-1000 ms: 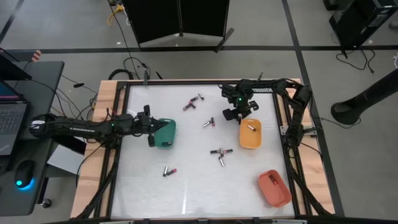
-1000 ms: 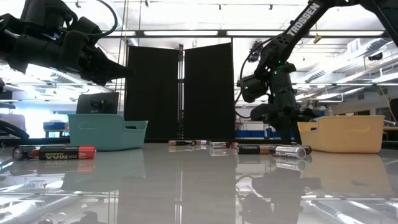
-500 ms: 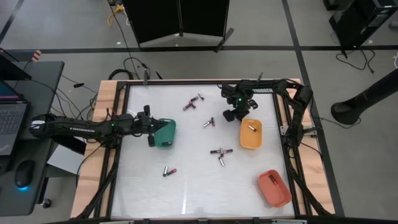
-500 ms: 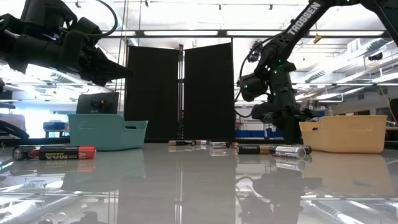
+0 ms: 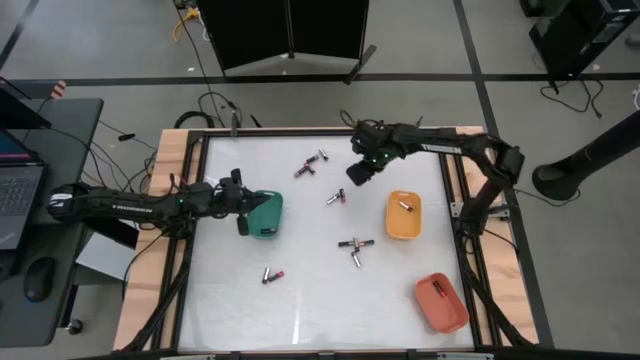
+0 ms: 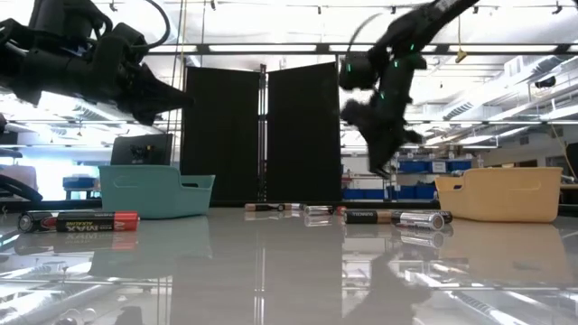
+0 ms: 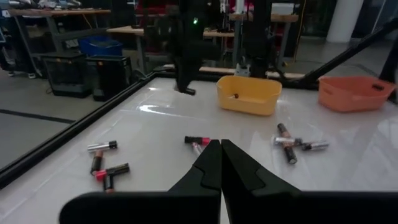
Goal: Sort batteries
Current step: Put the black and copper battery into the green bin
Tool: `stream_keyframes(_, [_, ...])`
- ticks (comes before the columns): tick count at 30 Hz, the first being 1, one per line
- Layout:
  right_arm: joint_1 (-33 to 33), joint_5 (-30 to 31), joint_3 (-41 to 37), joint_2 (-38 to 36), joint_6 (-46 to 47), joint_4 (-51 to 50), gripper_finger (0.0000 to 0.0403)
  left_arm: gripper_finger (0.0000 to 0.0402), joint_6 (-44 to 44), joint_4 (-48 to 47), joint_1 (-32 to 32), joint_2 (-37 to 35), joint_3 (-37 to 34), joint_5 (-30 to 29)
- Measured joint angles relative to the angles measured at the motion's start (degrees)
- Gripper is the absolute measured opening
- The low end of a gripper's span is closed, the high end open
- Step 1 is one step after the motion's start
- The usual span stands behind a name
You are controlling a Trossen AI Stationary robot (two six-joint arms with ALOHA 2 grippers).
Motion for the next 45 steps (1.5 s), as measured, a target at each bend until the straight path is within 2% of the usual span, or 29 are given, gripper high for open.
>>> stream_keyframes(6, [9.0, 4.3, 0.0, -3.4, -4.2, 16.5, 0.0059, 0.0006, -3.5, 3.6, 0.0, 0.7, 0.0, 2.1])
stream_keyframes(12, [16.3, 4.4, -0.1, -1.9, -9.3, 37.5, 0.0059, 0.0006, -6.3, 7.3, 0.0, 4.1, 0.0, 2.9])
stream_keyframes(14, [18.2, 4.3, -0.7, -1.1, -10.9, 45.2, 0.0059, 0.0012, -6.4, 9.5, 0.0, 5.7, 0.0, 2.8])
stream_keyframes(18, [20.9, 4.2, -1.6, -0.1, -14.0, 54.2, 0.0059, 0.0042, -7.5, 14.0, 0.0, 8.5, 0.6, 2.8])
stream_keyframes(26, [24.3, 3.2, -1.9, 0.6, -19.5, 59.9, 0.0059, 0.0127, -7.7, 17.6, -0.2, 15.7, 5.0, 2.9])
stream_keyframes(32, [24.6, 2.0, -1.9, 0.6, -21.1, 60.3, 0.0059, 0.0174, -7.3, 21.3, -1.6, 21.9, 9.5, 5.7])
stream_keyframes(37, [24.7, 0.5, -1.9, 0.6, -22.6, 60.8, 0.0059, 0.0193, -7.2, 22.1, -1.8, 24.5, 11.0, 6.2])
stream_keyframes(45, [24.7, 0.0, -1.9, 0.6, -23.8, 61.0, 0.0059, 0.0195, -5.7, 22.3, -2.0, 27.0, 14.8, 7.9])
